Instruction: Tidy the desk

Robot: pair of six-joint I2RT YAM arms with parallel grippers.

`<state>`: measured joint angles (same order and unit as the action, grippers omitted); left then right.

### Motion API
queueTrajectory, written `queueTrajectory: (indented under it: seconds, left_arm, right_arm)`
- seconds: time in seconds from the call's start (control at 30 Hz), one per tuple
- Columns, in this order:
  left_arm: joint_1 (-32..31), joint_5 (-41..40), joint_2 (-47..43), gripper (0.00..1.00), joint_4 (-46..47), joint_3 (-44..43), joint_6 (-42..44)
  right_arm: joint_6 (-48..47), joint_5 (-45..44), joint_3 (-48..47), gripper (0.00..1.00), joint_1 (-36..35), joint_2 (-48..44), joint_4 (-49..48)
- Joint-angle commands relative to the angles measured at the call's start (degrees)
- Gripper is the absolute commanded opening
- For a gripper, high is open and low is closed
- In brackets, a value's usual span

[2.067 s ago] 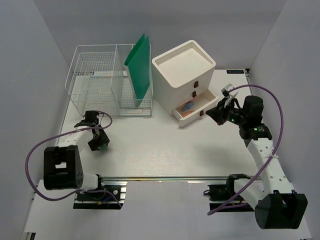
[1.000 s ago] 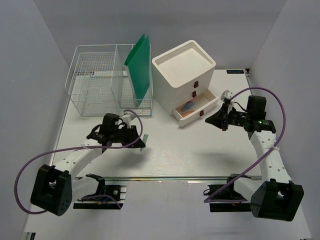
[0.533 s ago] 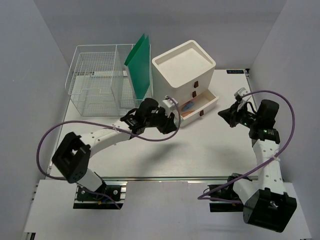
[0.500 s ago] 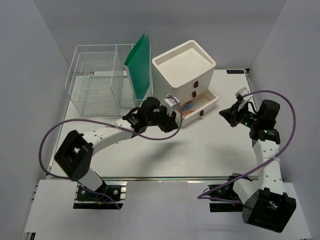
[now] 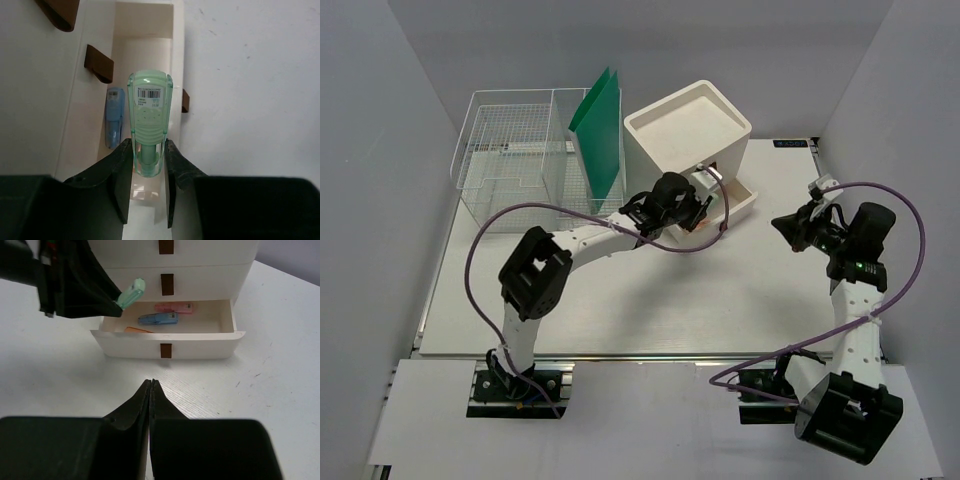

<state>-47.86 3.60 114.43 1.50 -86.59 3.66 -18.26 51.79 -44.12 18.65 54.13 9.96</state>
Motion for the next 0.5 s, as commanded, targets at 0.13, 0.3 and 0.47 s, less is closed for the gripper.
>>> queueTrajectory:
  seconds: [0.13, 0.3, 0.47]
  left_arm:
    - [-0.40, -7.02, 2.99, 0.49, -1.14, -6.83, 1.17]
    - [-0.40, -6.86, 3.43, 0.57, -4.31, -9.39, 1.00]
    - [-0.40, -3.69, -0.34, 0.27, -4.31, -7.73, -2.60]
  right_arm:
    - [-0.02, 4.28, 0.09, 0.00, 1.73, 0.71, -1.08]
    - [-1.33, 6.30, -0.18, 0.00, 2.35, 1.77, 0.15]
    - [-3.01, 10.95, -0.53, 0.04, 2.00, 4.23, 2.09]
